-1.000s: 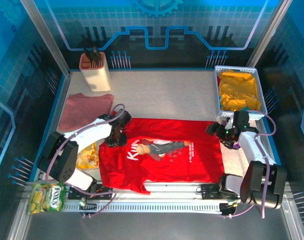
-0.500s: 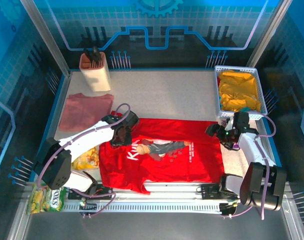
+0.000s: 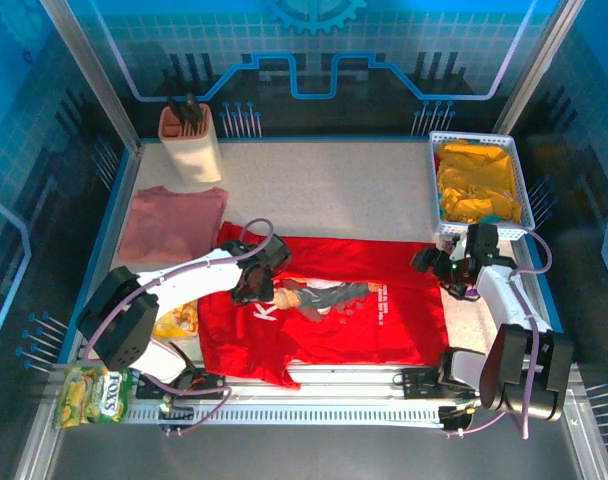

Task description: Fold and stack the t-shirts

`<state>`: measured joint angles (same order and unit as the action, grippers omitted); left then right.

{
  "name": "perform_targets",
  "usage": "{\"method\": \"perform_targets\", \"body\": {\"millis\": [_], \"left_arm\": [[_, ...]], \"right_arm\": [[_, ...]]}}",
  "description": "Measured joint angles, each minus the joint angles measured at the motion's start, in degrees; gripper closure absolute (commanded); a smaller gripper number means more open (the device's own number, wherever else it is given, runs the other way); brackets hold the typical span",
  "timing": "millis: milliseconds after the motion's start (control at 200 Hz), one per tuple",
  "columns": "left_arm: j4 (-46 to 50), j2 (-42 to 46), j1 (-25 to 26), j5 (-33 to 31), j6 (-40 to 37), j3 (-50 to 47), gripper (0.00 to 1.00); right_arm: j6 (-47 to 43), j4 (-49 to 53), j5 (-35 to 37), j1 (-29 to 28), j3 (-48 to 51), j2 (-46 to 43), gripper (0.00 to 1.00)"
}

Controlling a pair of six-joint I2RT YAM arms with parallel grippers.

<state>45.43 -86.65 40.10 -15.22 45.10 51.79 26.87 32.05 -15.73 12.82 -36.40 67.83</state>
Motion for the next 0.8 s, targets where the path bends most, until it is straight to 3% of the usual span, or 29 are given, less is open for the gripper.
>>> {"method": "perform_targets", "body": {"millis": [330, 520, 665, 801], "left_arm": [[-0.94, -2.1, 0.22, -0.52, -0.04, 0.09, 0.67], [-1.97, -2.1, 0.5, -0.79, -0.09, 0.11, 0.82], [-2.51, -2.1, 0.7, -1.07, 0.13, 0.13, 1.0], [-2.93, -2.1, 1.09, -0.76, -0.24, 0.13, 1.0]], "right_arm": [[-0.02, 0.0, 0.02, 0.0, 0.0, 0.04, 0.09], [-0.02, 0.0, 0.02, 0.0, 0.0, 0.17, 0.09], [-0.24, 0.04, 0.07, 0.0, 0.0, 0.76, 0.09], [-0.26, 0.04, 0.26, 0.0, 0.0, 0.81, 0.09]]}}
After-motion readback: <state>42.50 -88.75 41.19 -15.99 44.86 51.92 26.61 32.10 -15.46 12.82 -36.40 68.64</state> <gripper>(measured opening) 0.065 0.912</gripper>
